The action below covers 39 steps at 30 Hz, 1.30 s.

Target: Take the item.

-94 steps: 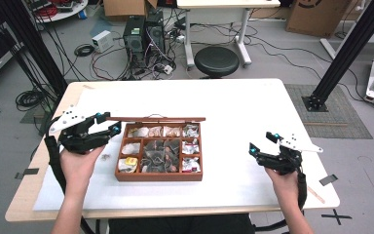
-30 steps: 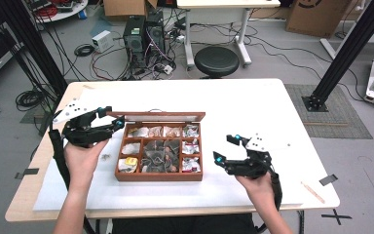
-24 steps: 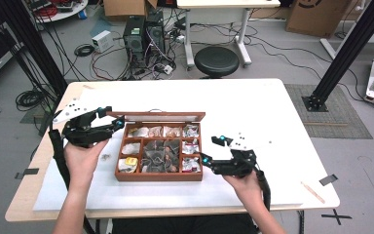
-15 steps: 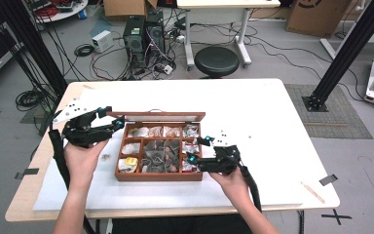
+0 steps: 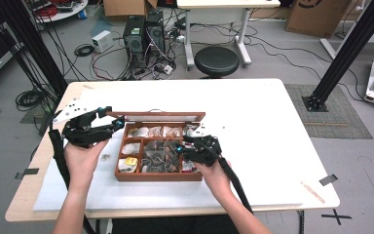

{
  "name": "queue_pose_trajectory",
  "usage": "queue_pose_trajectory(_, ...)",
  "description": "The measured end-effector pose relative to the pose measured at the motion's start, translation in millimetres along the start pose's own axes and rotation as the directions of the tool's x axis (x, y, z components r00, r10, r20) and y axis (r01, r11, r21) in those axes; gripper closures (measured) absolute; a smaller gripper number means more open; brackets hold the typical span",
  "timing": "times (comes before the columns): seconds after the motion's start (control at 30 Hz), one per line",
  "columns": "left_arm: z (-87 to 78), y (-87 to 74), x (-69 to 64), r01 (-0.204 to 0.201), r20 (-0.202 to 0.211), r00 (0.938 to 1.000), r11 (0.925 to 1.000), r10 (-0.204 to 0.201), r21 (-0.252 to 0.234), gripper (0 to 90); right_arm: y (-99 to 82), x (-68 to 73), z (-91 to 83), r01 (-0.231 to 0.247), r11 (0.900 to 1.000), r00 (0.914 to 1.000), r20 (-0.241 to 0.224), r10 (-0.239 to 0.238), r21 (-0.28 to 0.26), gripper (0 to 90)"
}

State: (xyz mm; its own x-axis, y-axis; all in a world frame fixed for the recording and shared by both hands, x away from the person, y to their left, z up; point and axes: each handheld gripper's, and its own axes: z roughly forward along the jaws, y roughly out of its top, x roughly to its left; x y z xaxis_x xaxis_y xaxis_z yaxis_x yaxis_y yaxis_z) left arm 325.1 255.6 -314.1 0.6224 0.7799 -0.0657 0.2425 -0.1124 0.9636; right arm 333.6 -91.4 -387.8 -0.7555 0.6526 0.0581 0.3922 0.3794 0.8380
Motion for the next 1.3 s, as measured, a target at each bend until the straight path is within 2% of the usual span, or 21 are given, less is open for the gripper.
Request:
queue_pose_trajectory(0.27,0.4,0.0,0.2,0.004,0.0,1.0,1.0,-0.004,-0.004,36.7,9.6,-3.1,17.6,-0.031,0.9985,0.9989,0.037,0.03,0.044,60.9)
queue_pose_trajectory(0.37,0.9,0.2,-0.1,0.007,-0.006,1.0,0.9999,-0.007,-0.009,36.7,11.2,-6.8,25.3,-0.045,0.9971,0.9971,0.064,0.041,0.061,61.3)
queue_pose_trajectory(0.57,2.0,-0.1,-0.4,0.013,-0.017,0.9998,0.9997,-0.014,-0.022,36.7,10.2,-10.8,31.2,-0.064,0.9939,0.9956,0.074,0.057,0.09,62.7)
queue_pose_trajectory(0.7,2.2,0.1,-0.6,0.015,-0.019,0.9997,0.9996,-0.016,-0.023,36.7,9.5,-11.9,36.3,-0.068,0.9901,0.9949,0.082,0.059,0.122,67.8)
queue_pose_trajectory(0.77,2.3,0.1,-0.7,0.016,-0.021,0.9997,0.9996,-0.016,-0.025,36.7,9.1,-12.0,38.3,-0.06,0.9899,0.9963,0.069,0.052,0.128,72.0)
queue_pose_trajectory(0.87,2.3,0.0,-0.5,0.015,-0.021,0.9997,0.9996,-0.016,-0.025,36.7,9.4,-9.0,40.3,-0.026,0.9896,0.9982,0.057,0.018,0.141,84.5)
queue_pose_trajectory(0.93,2.3,0.0,-0.6,0.015,-0.021,0.9997,0.9996,-0.016,-0.025,36.7,9.2,-7.7,41.4,-0.023,0.9894,0.9989,0.043,0.017,0.143,90.0)
queue_pose_trajectory(1.03,2.2,0.0,-0.5,0.015,-0.02,0.9997,0.9996,-0.016,-0.025,36.7,9.5,-5.6,40.4,-0.017,0.9907,0.9991,0.041,0.011,0.135,90.0)
queue_pose_trajectory(1.13,2.3,-0.1,-0.5,0.015,-0.021,0.9997,0.9996,-0.016,-0.026,36.7,11.8,0.0,34.3,0.014,0.9956,0.9991,0.038,-0.018,0.092,90.0)
queue_pose_trajectory(1.3,2.3,-0.3,-0.7,0.015,-0.022,0.9996,0.9995,-0.016,-0.027,36.7,14.1,3.4,27.5,0.032,0.9971,0.9986,0.04,-0.035,0.069,90.0)
